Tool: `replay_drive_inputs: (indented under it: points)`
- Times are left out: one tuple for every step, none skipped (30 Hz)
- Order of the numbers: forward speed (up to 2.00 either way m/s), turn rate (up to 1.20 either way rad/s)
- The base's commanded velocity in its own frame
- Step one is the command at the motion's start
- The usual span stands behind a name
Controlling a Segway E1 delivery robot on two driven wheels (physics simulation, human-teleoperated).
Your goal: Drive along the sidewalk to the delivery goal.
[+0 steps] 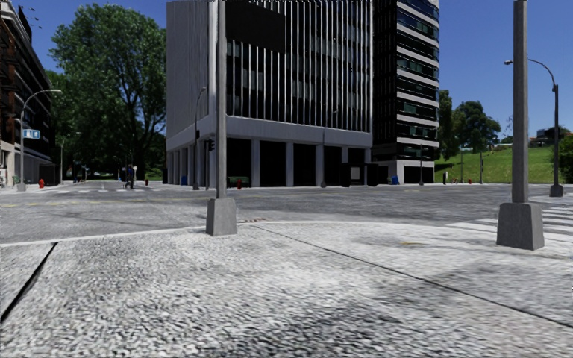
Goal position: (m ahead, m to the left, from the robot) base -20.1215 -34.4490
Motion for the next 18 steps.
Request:
replay_drive_inputs:
  points:
    - [2.0, -0.58]
    - [1.89, -0.59]
    - [1.42, -0.68]
    - [0.99, -0.75]
    - [0.99, -0.75]
    - [0.84, -0.77]
    - [0.8, -0.78]
    - [0.8, -0.78]
    - [0.83, -0.78]
    - [0.83, -0.78]
    - [0.87, -0.78]
    - [0.9, -0.78]
    - [0.92, -0.78]
    - [0.92, -0.78]
    - [0.93, -0.78]
    - [0.96, -0.78]
    - [0.98, -0.78]
    - [1.01, -0.78]
